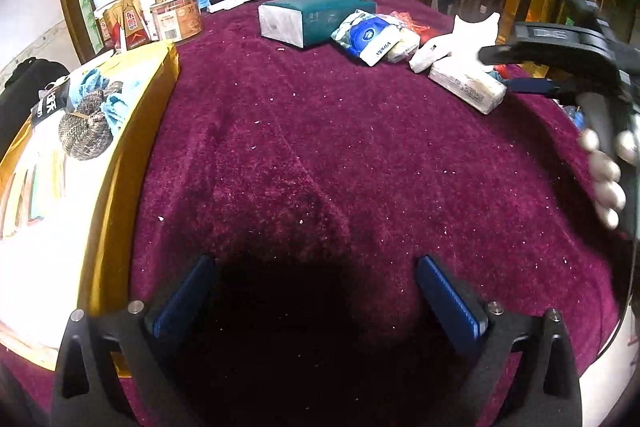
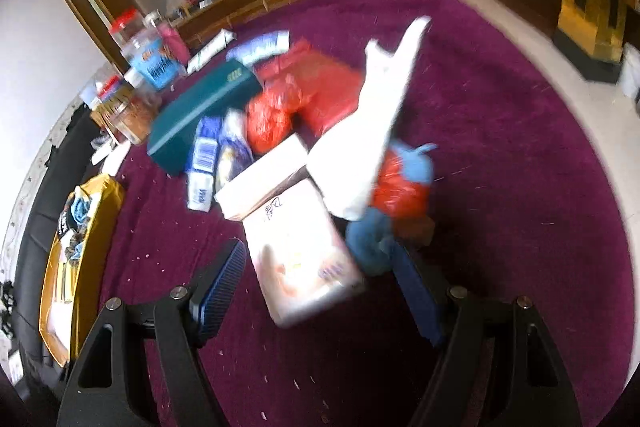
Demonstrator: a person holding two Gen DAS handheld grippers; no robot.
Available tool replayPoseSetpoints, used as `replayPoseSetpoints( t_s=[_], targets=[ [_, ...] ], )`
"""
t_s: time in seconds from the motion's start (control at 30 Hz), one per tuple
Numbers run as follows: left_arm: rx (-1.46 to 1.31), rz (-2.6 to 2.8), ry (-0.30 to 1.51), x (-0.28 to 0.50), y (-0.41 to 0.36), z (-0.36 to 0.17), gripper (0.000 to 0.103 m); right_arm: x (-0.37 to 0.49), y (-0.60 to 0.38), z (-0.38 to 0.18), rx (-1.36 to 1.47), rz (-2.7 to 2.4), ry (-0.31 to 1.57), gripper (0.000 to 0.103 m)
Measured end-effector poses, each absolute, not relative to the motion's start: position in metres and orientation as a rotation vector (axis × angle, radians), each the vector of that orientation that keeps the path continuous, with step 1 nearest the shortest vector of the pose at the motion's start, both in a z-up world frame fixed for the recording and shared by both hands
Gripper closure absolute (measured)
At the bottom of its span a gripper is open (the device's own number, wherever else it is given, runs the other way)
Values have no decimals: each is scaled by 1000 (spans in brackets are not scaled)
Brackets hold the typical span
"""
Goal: Organize soft objects
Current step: 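Grasp the pink tissue pack with the left tool while the right tool grasps the red mesh bag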
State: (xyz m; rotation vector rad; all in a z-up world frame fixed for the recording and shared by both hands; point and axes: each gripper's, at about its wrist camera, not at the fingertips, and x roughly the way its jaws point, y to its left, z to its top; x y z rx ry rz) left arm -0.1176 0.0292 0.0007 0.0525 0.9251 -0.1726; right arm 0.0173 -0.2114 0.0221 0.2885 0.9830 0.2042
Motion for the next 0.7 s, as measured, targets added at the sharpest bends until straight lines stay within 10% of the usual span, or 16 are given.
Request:
replayPoseSetpoints(
  t_s=[0.3, 0.7],
  targets=[
    [55, -182, 916, -118, 30, 0, 0, -31, -151, 41, 313, 802, 1037, 27],
    [51, -195, 908, -119, 30, 1, 0, -31, -287, 47, 318, 154, 932, 26]
  ],
)
